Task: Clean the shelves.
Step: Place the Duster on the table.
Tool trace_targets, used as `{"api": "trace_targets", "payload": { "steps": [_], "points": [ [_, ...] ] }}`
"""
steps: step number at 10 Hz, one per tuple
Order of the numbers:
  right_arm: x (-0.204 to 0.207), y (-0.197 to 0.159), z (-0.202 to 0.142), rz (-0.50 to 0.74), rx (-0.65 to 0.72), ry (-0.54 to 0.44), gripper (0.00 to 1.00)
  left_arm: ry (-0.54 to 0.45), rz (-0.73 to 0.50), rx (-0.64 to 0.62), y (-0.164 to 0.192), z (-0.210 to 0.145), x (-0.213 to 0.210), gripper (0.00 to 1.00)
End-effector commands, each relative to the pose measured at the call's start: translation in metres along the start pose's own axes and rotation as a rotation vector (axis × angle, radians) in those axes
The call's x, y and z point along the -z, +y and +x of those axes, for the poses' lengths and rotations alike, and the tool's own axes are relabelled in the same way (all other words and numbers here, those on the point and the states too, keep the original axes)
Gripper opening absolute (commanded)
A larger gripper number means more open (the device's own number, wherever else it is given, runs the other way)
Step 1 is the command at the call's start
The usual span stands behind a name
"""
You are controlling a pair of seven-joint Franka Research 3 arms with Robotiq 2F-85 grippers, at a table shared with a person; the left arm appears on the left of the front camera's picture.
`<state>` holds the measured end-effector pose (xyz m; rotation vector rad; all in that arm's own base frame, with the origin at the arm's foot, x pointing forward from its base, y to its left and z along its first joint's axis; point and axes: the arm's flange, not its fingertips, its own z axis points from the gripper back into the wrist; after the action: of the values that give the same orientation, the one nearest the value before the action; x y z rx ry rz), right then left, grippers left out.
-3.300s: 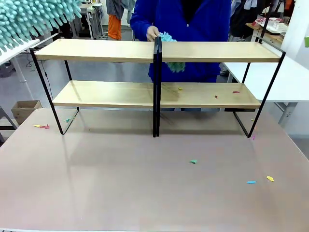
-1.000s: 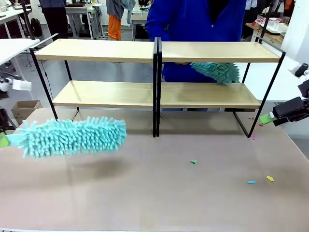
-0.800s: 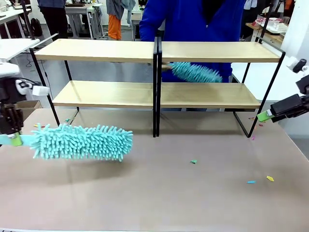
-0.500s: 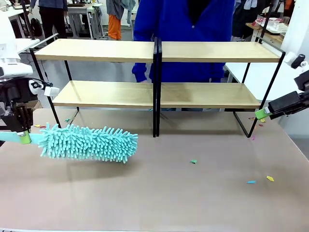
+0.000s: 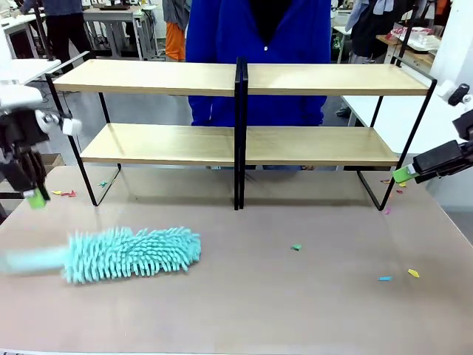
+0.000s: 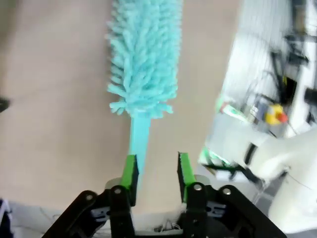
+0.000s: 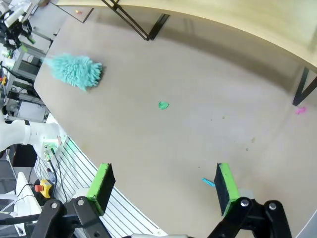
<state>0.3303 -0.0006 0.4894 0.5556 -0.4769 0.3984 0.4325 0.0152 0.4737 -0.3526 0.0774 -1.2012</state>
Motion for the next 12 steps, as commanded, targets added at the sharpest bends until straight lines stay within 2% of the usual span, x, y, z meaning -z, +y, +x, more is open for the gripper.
{"api": "trace_targets", "payload": {
  "steps": [1, 2, 3, 4, 5, 6, 7, 8, 9, 10, 11, 12],
  "points": [
    [0.0, -0.002, 0.001, 0.024, -0.018, -0.012, 1.0, -0.24, 0.313, -0.213, -0.018, -0.025, -0.035, 1.0],
    [0.0, -0.002, 0.001, 0.024, -0.018, -0.012, 1.0, -0.363, 0.41, -0.273, -0.031, -0.041, -0.057, 0.92],
    [0.0, 0.0, 0.0, 0.0, 0.0, 0.0, 1.0, -0.456, 0.294, -0.221, -0.052, -0.051, -0.07, 1.0],
    [-0.011, 0.002, 0.002, 0.067, 0.056, -0.1, 1.0, -0.543, 0.183, -0.192, -0.069, -0.053, -0.07, 1.0],
    [-0.03, 0.001, 0.009, 0.153, 0.229, -0.197, 1.0, -0.659, 0.055, -0.225, -0.078, -0.053, -0.064, 1.0],
    [-0.049, -0.002, 0.014, 0.216, 0.408, -0.251, 1.0, -0.775, -0.077, -0.259, -0.078, -0.052, -0.056, 1.0],
    [-0.068, -0.008, 0.016, 0.4, 0.536, -0.304, 1.0, -0.849, -0.232, -0.284, -0.069, -0.048, -0.05, 1.0],
    [-0.08, -0.014, 0.016, 0.492, 0.608, -0.342, 1.0, -0.928, -0.374, -0.286, -0.061, -0.052, -0.05, 1.0],
    [-0.085, -0.017, 0.017, 0.566, 0.621, -0.358, 1.0, -0.996, -0.435, -0.293, -0.056, -0.062, -0.057, 1.0],
    [-0.084, -0.016, 0.018, 0.529, 0.584, -0.387, 1.0, -1.049, -0.49, -0.306, -0.052, -0.076, -0.067, 1.0],
    [-0.088, -0.013, 0.016, 0.475, 0.537, -0.296, 1.0, -0.927, -0.351, -0.24, -0.071, -0.051, -0.042, 1.0],
    [-0.088, -0.013, 0.016, 0.475, 0.537, -0.296, 1.0, -0.927, -0.351, -0.24, -0.071, -0.051, -0.042, 1.0]
  ]
}}
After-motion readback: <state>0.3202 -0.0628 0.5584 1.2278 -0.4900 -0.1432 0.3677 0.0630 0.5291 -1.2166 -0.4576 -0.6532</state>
